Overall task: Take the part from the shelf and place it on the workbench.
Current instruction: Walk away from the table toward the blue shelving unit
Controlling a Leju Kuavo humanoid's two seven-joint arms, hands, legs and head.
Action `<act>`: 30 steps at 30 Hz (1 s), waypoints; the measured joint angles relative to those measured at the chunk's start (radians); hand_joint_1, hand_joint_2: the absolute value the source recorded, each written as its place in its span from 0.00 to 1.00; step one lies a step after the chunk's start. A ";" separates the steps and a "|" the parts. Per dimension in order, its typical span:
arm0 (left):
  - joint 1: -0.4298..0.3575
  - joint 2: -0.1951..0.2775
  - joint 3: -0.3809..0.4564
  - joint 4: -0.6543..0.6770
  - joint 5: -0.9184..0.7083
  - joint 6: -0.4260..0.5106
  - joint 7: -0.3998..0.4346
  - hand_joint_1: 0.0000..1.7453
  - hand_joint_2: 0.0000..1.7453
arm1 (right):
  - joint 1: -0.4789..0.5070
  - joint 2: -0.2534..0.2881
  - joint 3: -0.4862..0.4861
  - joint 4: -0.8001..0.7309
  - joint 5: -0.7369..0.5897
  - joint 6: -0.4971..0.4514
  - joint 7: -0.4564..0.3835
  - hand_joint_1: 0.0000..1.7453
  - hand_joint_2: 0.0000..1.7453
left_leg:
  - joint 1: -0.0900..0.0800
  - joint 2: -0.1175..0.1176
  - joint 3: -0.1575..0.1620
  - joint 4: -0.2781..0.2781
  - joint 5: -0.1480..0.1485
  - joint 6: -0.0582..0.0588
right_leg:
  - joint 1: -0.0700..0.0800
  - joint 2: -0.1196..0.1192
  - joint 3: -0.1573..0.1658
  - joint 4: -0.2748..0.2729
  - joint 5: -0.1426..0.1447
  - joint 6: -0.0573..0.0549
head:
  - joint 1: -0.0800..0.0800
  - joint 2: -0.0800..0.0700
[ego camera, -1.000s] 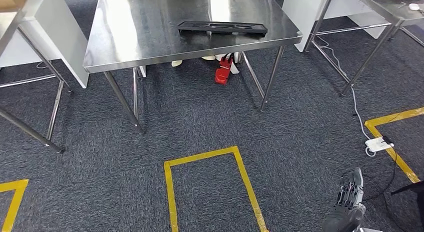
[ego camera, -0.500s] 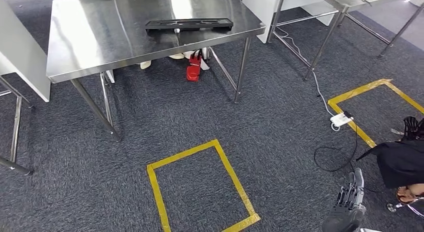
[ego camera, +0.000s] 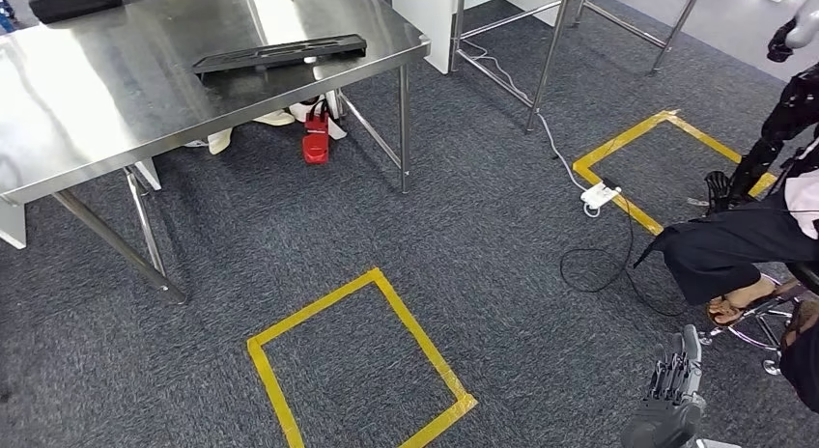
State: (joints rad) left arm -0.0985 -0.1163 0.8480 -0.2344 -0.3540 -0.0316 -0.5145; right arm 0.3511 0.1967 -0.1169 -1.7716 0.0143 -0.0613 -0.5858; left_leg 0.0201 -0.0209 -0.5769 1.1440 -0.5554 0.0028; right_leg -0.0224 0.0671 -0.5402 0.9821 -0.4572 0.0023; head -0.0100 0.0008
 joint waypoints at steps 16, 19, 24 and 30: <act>-0.003 -0.011 0.000 0.001 -0.002 0.001 0.004 0.00 0.00 | 0.002 0.010 -0.029 -0.001 -0.011 0.016 0.004 0.00 0.00 | -0.010 0.110 0.054 -0.163 0.069 0.044 | 0.002 -0.105 -0.038 0.094 -0.051 0.063 | 0.011 0.000; -0.005 -0.011 0.000 0.001 -0.008 0.001 0.006 0.00 0.00 | 0.001 0.013 -0.030 -0.002 -0.010 0.016 0.006 0.00 0.00 | -0.017 0.135 0.063 -0.161 0.063 0.027 | 0.010 -0.145 0.012 -0.004 -0.020 0.049 | 0.010 0.000; -0.006 -0.011 0.000 0.001 -0.012 0.000 0.009 0.00 0.00 | 0.002 0.015 -0.031 -0.002 -0.010 0.016 0.007 0.00 0.00 | -0.017 0.143 0.066 -0.161 0.063 0.023 | 0.012 -0.136 0.006 -0.004 -0.017 0.044 | 0.009 0.000; -0.004 -0.027 -0.029 0.008 -0.063 -0.005 0.058 0.00 0.00 | 0.017 0.040 -0.064 -0.009 -0.004 0.067 0.010 0.00 0.00 | 0.002 0.010 -0.019 0.044 -0.020 -0.003 | 0.001 -0.007 -0.002 0.001 0.006 0.002 | 0.004 0.000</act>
State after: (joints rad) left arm -0.1020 -0.1430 0.8195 -0.2263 -0.4169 -0.0362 -0.4566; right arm 0.3681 0.2370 -0.1809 -1.7807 0.0099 0.0060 -0.5760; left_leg 0.0222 -0.0110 -0.5964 1.1883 -0.5755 0.0001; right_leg -0.0215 0.0605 -0.5424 0.9832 -0.4516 0.0039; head -0.0065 0.0008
